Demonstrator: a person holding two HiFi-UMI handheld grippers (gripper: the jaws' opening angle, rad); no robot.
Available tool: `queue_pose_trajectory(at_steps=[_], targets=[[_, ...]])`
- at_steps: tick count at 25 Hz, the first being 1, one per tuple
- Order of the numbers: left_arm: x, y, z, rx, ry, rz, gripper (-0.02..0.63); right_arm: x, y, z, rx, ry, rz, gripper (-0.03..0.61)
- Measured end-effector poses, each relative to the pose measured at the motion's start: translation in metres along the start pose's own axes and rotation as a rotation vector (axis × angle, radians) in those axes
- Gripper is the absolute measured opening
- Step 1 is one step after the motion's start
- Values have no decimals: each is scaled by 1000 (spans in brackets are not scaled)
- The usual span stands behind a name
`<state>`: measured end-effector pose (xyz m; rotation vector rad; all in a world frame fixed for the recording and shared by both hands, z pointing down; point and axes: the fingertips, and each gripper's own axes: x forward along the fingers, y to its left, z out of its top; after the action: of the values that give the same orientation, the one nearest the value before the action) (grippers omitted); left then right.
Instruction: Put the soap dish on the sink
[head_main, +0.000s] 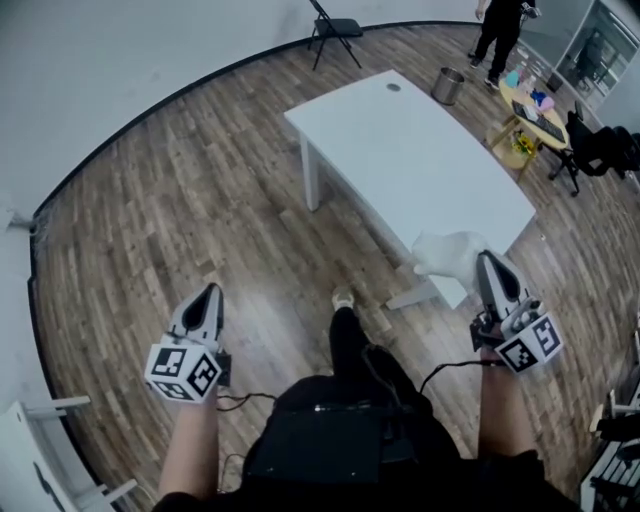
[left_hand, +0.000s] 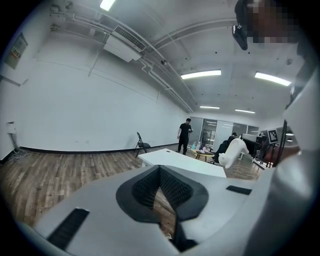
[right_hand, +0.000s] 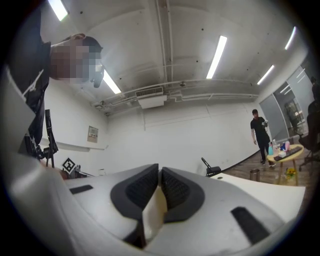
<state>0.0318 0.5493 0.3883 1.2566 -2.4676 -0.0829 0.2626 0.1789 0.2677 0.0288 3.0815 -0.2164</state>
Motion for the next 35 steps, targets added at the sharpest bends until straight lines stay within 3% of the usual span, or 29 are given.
queue_pose_trajectory(at_steps=[8, 19, 31, 35], targets=[[47, 30, 19, 15, 36, 46, -11, 74, -38, -1, 35, -17, 31, 28], [176, 43, 79, 18, 38, 51, -11, 173, -128, -4, 39, 19, 38, 28], [301, 27, 148, 82, 32, 22, -11, 246, -222, -4, 46, -16, 48, 28], [336, 16, 150, 93, 48, -9, -11, 246, -247, -9, 61, -15, 23, 28]])
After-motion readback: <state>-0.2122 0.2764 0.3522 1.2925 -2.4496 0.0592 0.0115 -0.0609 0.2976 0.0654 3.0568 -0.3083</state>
